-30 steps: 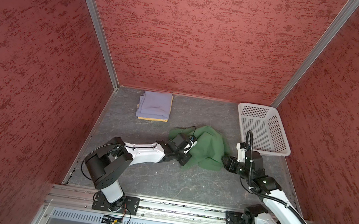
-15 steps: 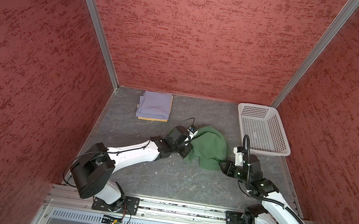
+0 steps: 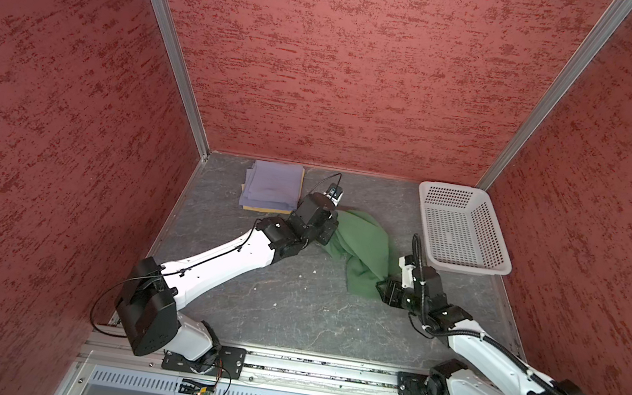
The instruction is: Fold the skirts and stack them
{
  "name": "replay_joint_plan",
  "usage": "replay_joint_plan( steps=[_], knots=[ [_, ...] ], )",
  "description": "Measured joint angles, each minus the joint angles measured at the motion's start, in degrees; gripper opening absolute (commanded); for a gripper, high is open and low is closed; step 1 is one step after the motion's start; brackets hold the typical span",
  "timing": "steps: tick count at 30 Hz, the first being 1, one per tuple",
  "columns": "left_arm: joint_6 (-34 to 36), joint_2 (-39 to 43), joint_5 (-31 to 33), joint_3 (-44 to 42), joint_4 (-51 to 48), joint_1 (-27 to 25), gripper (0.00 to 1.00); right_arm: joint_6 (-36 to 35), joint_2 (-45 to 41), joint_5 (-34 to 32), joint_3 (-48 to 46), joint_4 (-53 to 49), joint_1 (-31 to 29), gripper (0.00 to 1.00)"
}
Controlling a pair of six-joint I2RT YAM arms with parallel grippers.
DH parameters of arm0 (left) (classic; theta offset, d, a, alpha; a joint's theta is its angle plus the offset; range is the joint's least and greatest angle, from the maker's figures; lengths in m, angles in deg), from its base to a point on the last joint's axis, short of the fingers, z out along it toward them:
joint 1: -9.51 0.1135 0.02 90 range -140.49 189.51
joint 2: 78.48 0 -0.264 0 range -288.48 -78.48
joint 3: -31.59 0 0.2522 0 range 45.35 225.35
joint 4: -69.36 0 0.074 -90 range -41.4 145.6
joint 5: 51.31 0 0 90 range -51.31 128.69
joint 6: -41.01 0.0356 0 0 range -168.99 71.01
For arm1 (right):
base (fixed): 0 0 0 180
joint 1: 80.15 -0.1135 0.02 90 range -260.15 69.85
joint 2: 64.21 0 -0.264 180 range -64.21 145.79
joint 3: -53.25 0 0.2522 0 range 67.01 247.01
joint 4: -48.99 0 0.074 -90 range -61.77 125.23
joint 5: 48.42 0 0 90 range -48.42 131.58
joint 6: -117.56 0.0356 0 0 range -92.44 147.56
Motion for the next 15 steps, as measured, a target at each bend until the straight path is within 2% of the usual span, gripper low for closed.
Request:
replay_joint_plan(
  steps=[9,15],
  knots=[
    [1.55,0.0,1.31,1.2,-1.18,1.97,0.0,-1.42,5.77,-1.01,0.35,6.69,-1.46,0.44],
    [2.1,-0.07,1.27,1.46,-1.18,2.91,0.0,-2.64,9.44,-1.01,0.35,11.26,-1.97,0.53]
  ],
)
